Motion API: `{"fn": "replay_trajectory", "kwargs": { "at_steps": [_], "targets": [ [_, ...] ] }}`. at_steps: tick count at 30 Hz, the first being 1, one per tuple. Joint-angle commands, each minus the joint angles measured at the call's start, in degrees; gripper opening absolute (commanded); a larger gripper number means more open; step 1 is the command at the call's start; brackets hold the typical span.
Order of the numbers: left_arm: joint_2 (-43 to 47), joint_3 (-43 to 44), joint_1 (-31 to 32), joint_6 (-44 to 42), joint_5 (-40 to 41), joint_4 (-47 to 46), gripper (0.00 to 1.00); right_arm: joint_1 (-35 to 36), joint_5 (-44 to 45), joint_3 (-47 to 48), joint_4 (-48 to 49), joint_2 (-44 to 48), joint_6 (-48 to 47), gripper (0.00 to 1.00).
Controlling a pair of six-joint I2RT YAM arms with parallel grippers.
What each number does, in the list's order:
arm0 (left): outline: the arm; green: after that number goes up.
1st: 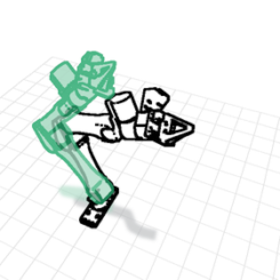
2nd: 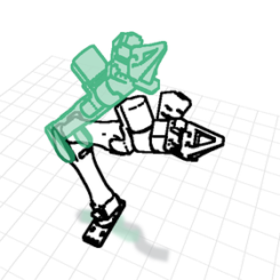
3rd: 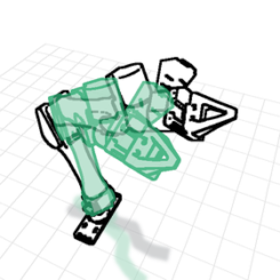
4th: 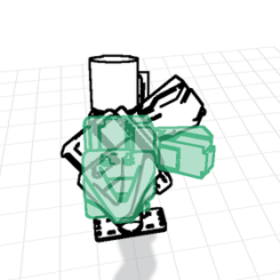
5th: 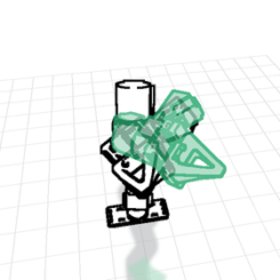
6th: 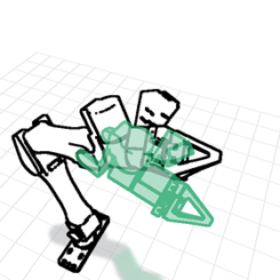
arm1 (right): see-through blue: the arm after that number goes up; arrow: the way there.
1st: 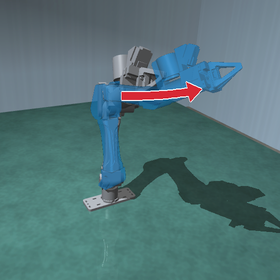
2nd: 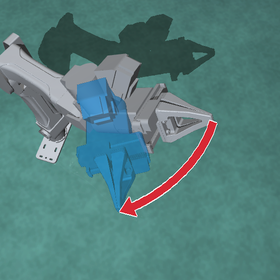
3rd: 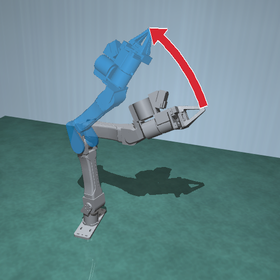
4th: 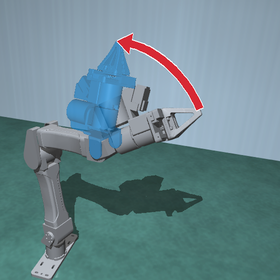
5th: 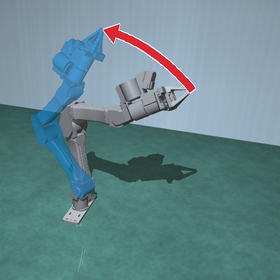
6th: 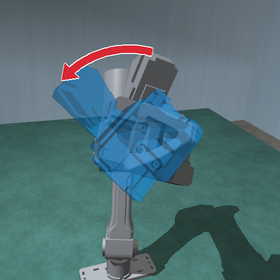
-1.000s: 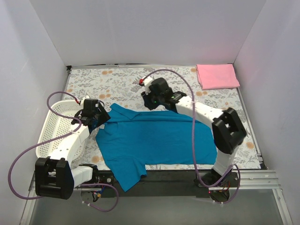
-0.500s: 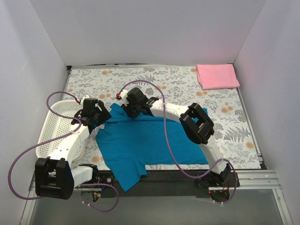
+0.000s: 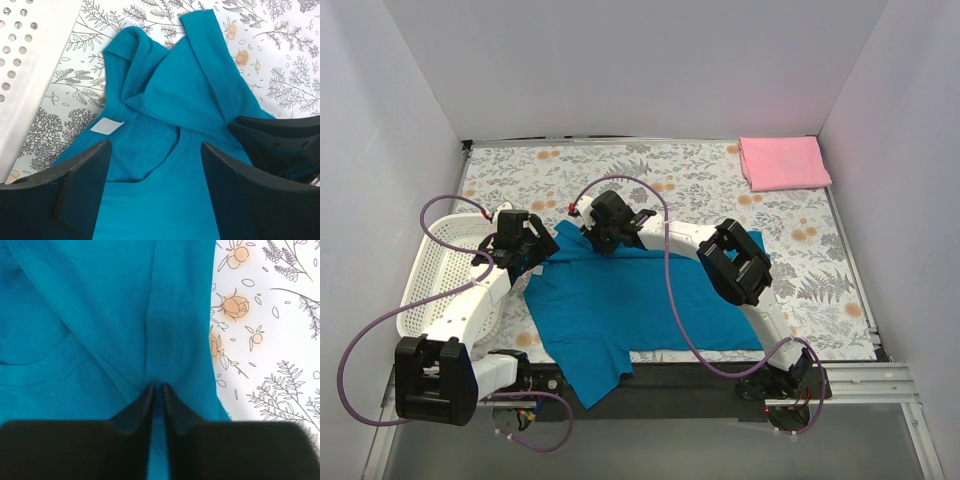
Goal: Fold and stack the t-shirts
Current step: Fold the tshirt
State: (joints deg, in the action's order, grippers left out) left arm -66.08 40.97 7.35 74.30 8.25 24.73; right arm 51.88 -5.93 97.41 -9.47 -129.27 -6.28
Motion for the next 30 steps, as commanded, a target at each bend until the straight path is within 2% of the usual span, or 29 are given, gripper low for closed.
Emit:
{"fn": "replay_trajectory", "kwargs": {
  "at_steps": [1, 2, 15, 30],
  "targets": [
    [0.78, -0.01, 0.2, -0.83, -0.34, -1.35, 0.71, 0.24, -1.01, 1.91, 0.07, -0.45, -0.13, 0.09],
    [0.78, -0.01, 0.2, -0.83, -0.51, -1.35, 0.71, 0.15, -1.18, 2.0, 0.07, -0.45, -0.05, 0.02],
    [0.61, -0.1, 0.2, -0.91, -0.78, -1.35, 0.71, 0.24, -3.73, -0.37, -0.02, 7.89, 0.83, 0.01],
    [2.1, -0.45, 0.2, -0.3, 1.15, -1.53, 0.7, 2.35, -10.68, -13.38, -0.19, 16.68, 3.12, 0.01]
  ]
}}
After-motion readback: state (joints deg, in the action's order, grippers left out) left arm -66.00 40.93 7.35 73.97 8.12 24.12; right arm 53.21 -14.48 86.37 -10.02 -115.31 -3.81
